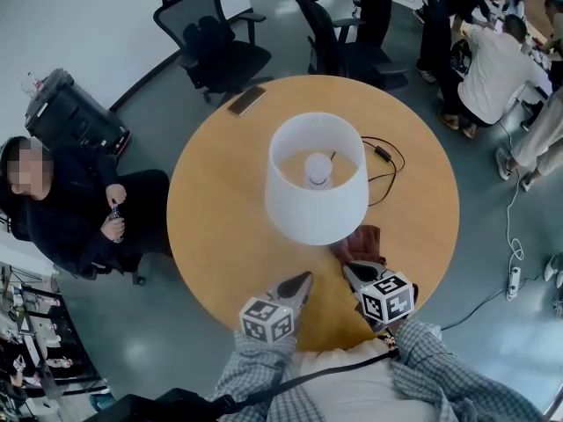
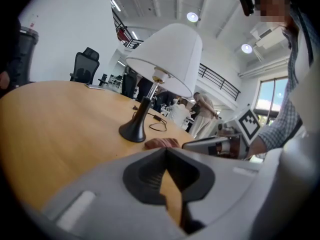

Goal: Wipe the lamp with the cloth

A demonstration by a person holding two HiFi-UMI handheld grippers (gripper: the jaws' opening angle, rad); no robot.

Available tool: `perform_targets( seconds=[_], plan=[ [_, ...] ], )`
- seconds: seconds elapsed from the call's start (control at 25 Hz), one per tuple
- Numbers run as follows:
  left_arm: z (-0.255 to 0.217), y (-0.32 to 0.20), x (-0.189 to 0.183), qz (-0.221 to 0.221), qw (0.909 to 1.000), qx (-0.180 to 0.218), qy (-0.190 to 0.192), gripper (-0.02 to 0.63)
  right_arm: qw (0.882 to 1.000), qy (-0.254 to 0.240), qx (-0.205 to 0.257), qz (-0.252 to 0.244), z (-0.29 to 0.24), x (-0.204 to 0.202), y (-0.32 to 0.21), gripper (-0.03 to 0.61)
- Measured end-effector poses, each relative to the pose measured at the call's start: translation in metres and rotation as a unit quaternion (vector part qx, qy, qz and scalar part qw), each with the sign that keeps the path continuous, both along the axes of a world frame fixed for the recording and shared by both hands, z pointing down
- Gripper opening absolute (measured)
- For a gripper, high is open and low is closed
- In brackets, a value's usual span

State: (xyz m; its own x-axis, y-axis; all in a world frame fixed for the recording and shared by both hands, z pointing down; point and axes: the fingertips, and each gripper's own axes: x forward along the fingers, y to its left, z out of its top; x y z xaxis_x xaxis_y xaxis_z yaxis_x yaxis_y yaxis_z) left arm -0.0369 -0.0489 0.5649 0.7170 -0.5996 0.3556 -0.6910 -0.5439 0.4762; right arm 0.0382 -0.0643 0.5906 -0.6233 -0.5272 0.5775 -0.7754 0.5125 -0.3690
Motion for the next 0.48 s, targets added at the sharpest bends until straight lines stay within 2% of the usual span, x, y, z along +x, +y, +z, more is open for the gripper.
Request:
perform_targets(
  seconds=[0.48],
  plan=[
    [0.0035, -0.0044, 0.0038, -0.006, 0.9996, -0.004, -0.027, 0.000, 1.000, 0.002, -0.010, -0.003, 0.0035, 0.0006, -0.0016, 0.005]
  ],
)
